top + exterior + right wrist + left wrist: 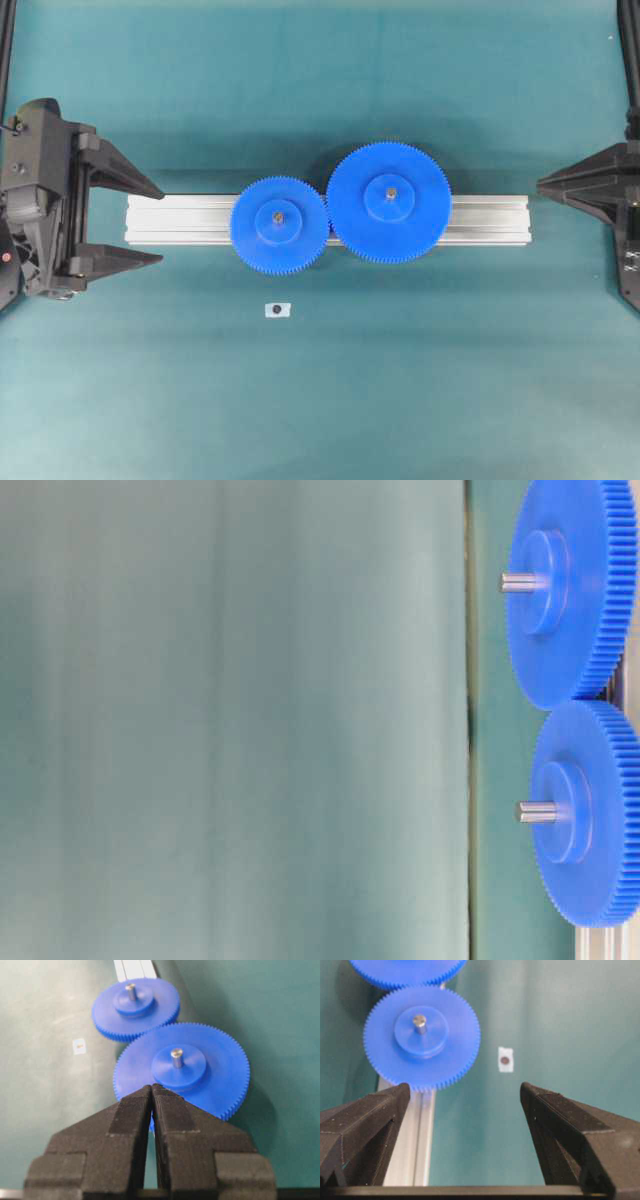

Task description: Insert the small gear onto the shaft.

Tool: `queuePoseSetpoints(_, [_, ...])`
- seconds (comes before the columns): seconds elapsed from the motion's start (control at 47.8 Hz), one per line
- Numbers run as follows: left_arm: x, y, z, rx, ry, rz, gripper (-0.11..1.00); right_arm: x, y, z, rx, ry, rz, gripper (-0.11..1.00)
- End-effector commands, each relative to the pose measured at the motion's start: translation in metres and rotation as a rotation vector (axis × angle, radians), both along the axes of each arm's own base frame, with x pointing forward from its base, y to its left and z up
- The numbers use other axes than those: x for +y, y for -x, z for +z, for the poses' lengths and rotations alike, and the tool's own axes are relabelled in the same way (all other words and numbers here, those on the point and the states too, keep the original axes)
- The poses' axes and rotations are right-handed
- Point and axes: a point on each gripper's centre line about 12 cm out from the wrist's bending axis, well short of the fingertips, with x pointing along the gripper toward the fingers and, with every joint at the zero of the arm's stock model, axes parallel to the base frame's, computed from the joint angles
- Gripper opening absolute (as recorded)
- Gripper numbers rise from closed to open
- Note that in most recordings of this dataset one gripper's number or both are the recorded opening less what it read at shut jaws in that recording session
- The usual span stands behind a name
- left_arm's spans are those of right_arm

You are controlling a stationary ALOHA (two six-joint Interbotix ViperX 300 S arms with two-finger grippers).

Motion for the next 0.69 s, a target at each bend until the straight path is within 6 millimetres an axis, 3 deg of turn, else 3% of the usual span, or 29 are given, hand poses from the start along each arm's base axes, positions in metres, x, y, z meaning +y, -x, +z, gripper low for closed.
queuePoseSetpoints(0.0, [-0.0006,-0.0009,0.0062,-0.023,-0.004,-0.004,0.9,-0.0001,-0.0019,0.0019,-0.003,-0.01,-0.002,0.11])
queuePoseSetpoints(0.669, [-0.0006,-0.0016,0.0081,-0.032,-0.002,-0.003,0.9,-0.0003,-0.0017,0.0007,-0.005,-0.017,-0.006,0.11])
